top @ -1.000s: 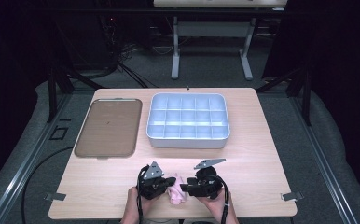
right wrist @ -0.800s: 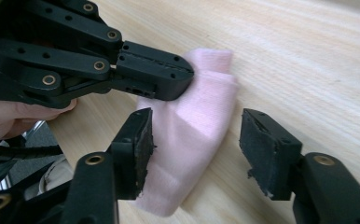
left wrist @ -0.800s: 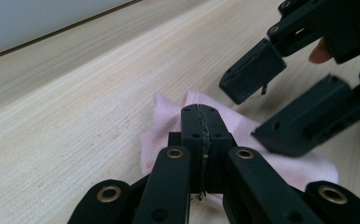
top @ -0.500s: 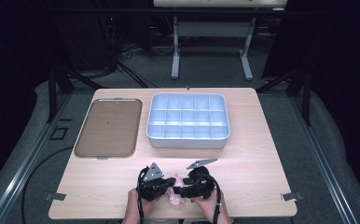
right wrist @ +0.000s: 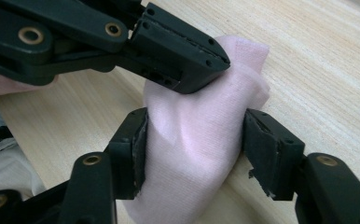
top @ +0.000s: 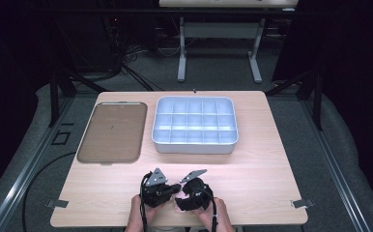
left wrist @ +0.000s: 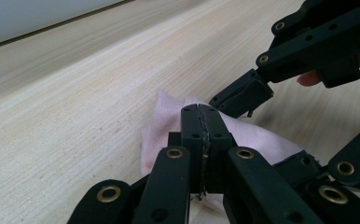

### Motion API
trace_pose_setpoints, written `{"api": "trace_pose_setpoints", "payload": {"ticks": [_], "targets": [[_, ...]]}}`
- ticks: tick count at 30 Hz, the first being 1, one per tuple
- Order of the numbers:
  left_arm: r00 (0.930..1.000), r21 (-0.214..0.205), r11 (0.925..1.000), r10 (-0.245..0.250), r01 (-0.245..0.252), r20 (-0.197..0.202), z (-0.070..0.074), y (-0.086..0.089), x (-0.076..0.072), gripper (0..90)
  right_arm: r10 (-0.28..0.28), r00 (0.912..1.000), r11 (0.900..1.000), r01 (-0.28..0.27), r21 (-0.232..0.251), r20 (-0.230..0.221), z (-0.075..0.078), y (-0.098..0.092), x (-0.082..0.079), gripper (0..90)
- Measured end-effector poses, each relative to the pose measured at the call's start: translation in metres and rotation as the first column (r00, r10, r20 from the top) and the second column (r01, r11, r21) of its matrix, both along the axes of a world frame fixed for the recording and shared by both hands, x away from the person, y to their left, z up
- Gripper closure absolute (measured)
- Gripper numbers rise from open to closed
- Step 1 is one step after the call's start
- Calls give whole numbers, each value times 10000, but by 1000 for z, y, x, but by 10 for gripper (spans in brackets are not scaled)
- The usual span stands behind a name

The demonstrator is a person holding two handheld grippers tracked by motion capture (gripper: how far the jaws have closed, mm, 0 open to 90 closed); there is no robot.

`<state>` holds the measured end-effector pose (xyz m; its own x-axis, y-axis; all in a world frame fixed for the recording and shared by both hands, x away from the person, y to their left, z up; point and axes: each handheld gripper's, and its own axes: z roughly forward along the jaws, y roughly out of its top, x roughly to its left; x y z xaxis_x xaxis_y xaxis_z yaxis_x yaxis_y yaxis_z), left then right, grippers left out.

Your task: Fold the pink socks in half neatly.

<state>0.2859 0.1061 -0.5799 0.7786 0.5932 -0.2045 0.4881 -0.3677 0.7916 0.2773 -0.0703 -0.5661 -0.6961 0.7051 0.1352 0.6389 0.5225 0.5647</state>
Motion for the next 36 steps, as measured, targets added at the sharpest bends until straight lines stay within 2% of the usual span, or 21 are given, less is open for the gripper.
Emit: {"api": "trace_pose_setpoints", "payload": {"ticks": [4,6,8,9,10,12,14,16,18,19,21,22,23,25,27,29,32,36], "targets": [[10000,49,10000,-14,14,16,0,1,1,892,158,9998,9995,-161,-282,-132,2,2,0,468],[10000,82,10000,-9,9,55,1,3,2,887,104,9998,9998,-107,-193,-154,2,4,0,486],[9996,-25,9997,225,-224,188,2,6,3,863,283,9994,9991,-289,-300,-201,3,3,1,516],[9975,31,9983,587,-589,405,3,9,2,822,341,9991,9991,-347,-230,-268,3,3,2,532],[9949,-16,9959,901,-901,458,5,12,3,761,362,9988,9990,-370,-243,-318,3,3,2,552],[9835,-172,9851,1716,-1709,580,7,22,4,694,470,9980,9987,-477,-153,-413,3,2,3,582],[9690,-137,9707,2404,-2400,563,7,33,6,595,468,9977,9989,-469,-23,-487,3,2,2,600],[9522,12,9539,2995,-3001,597,7,44,8,522,502,9974,9987,-502,16,-527,3,2,3,613],[9317,366,9322,3573,-3600,649,5,53,8,455,467,9972,9989,-463,78,-582,3,3,3,622],[9250,479,9247,3744,-3776,640,3,57,7,438,549,9968,9985,-551,-15,-586,3,2,4,625],[9159,773,9133,3950,-3999,719,0,62,7,407,572,9965,9984,-572,6,-607,3,2,4,630],[9139,916,9097,3999,-4050,692,-2,64,8,389,563,9964,9984,-564,5,-630,3,2,4,632],[9103,1163,9030,4076,-4135,715,-4,65,8,364,565,9963,9984,-563,53,-644,3,2,4,634],[9075,1319,8980,4130,-4198,764,-7,66,8,321,561,9964,9984,-559,53,-639,3,2,4,635],[9101,1566,8965,4060,-4143,833,-8,64,8,280,553,9964,9984,-546,127,-650,3,2,4,635],[9155,1749,8987,3927,-4022,876,-8,63,8,255,567,9963,9984,-564,57,-649,3,1,4,637],[9176,2023,8951,3866,-3974,923,-10,60,9,217,597,9960,9982,-589,144,-661,3,0,5,639],[9195,2077,8958,3799,-3929,1009,-11,59,9,199,553,9969,9980,-536,327,-556,1,-1,4,644]]}}
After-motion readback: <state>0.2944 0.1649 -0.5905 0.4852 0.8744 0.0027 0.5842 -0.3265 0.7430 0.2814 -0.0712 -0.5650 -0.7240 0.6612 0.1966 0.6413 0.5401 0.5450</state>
